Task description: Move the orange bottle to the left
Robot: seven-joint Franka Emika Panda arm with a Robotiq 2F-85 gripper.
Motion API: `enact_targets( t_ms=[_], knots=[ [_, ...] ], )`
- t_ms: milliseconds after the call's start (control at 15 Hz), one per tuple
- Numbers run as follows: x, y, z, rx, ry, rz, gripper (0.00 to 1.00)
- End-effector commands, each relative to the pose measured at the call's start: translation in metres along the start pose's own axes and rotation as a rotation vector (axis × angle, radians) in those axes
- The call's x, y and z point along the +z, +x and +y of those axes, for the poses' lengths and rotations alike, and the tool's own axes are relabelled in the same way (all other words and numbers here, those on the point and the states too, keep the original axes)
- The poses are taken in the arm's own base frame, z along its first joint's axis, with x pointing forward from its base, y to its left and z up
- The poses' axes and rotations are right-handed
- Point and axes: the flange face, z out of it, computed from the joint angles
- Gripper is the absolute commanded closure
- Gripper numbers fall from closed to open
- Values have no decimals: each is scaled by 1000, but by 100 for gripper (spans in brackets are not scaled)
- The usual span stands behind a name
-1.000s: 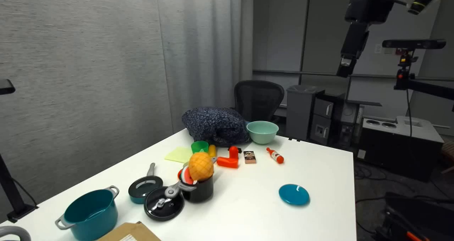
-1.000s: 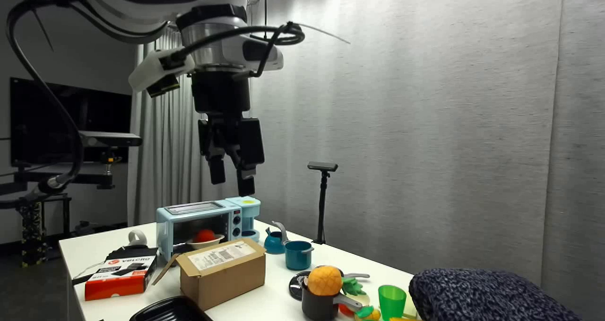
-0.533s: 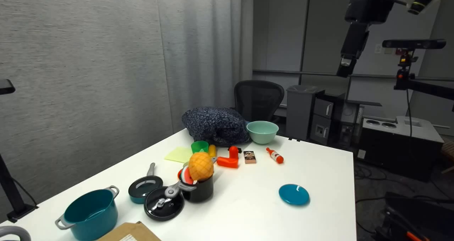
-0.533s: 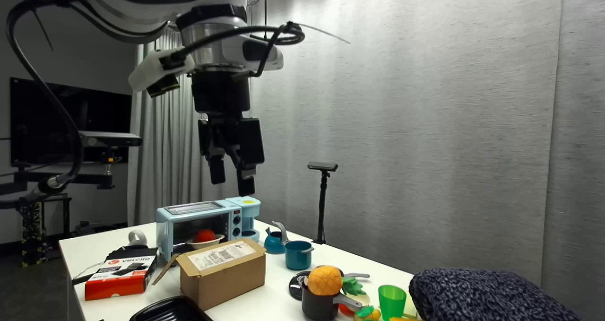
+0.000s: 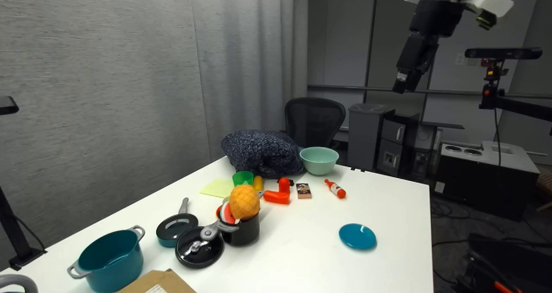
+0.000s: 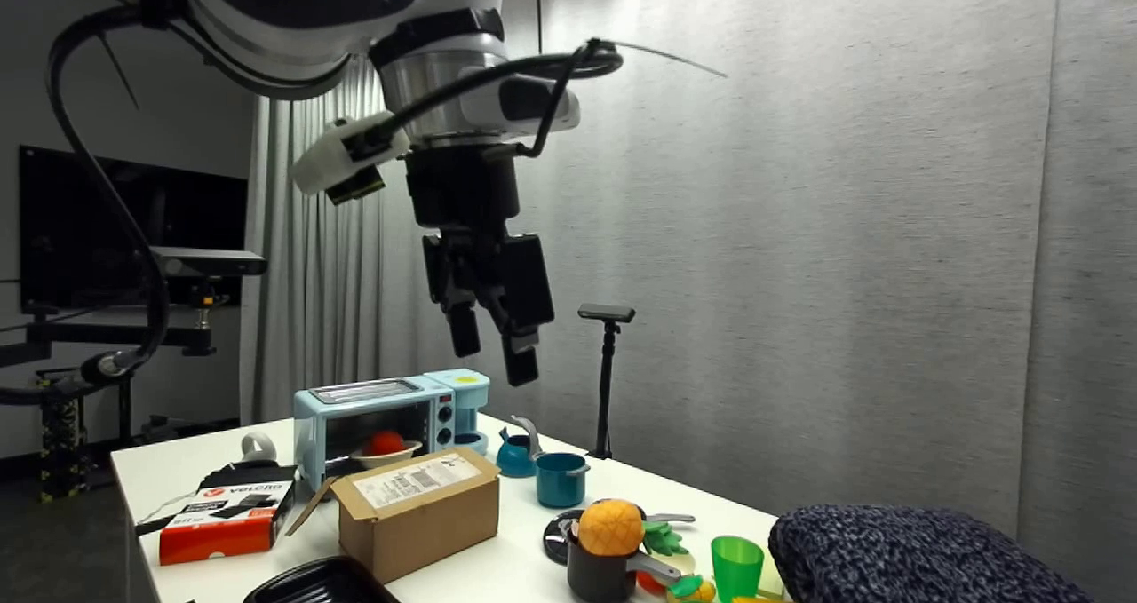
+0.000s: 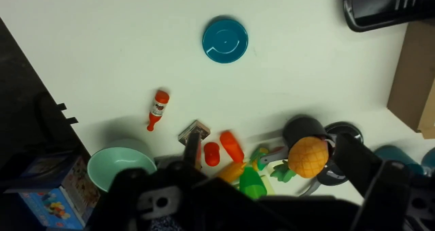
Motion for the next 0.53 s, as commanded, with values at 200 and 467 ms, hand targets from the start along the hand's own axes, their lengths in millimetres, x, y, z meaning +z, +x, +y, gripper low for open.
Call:
enact_targets(
  t_ms=[200,467],
  knots=[
    [68,43,79,241,-89,23,0],
    [118,53,115,379,-171,-64,0]
  ],
)
